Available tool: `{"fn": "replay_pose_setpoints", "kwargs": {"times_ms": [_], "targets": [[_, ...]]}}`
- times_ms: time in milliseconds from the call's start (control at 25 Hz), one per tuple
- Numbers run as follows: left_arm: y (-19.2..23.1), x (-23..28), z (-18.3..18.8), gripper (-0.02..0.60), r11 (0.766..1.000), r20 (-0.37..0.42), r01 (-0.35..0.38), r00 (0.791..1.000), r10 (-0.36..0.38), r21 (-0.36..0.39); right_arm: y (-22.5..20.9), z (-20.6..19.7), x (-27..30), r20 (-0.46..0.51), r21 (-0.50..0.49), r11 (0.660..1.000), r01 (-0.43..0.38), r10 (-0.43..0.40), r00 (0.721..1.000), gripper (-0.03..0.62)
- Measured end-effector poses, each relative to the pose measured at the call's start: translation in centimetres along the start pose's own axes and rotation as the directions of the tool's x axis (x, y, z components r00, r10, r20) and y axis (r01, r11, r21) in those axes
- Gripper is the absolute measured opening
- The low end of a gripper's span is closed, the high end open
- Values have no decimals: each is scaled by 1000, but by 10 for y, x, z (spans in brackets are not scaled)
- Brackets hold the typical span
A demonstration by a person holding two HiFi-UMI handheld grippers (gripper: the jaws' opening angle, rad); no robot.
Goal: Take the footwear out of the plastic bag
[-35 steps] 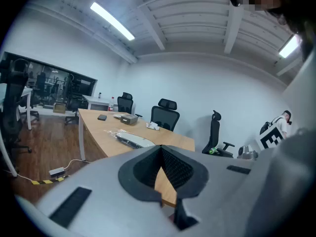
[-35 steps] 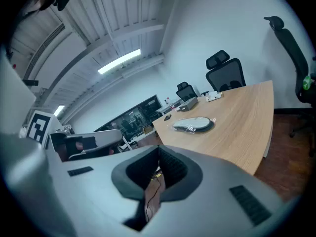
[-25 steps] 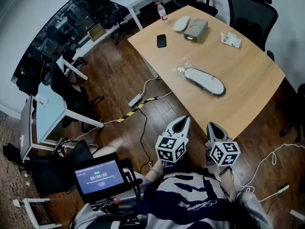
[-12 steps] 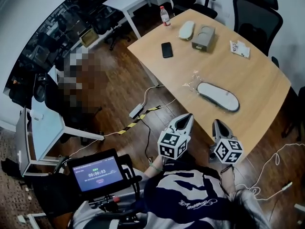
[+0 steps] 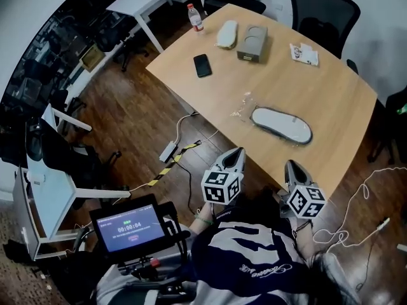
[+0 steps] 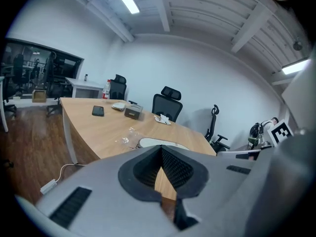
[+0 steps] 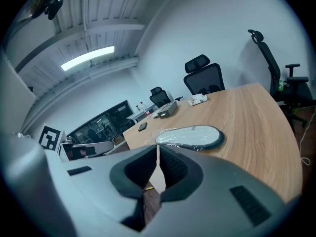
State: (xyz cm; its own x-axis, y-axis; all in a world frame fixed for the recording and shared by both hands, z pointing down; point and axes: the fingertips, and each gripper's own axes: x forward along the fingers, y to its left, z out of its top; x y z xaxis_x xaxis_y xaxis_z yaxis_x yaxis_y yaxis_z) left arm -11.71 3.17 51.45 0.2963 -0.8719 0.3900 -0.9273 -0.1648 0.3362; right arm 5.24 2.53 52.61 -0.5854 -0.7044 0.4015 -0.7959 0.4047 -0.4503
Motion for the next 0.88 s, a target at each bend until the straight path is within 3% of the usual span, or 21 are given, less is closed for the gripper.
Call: {"fn": "replay_pose_setpoints", "kwargs": {"times_ms": [280,720,880], "targets": [[7,44,3,3,1000,-45,-26,999,26,10,-40,9,4,-20,27,999,42,-41,999,12],[26,99,6,3,992,-94,-126,988,126,5,-89,36,24,-39,34,999,11,-10,999,34],[26,107,-4,3,991,-139,-130,982,130,14,-104,32,32,-56,59,998,13,-10,998,35]]}}
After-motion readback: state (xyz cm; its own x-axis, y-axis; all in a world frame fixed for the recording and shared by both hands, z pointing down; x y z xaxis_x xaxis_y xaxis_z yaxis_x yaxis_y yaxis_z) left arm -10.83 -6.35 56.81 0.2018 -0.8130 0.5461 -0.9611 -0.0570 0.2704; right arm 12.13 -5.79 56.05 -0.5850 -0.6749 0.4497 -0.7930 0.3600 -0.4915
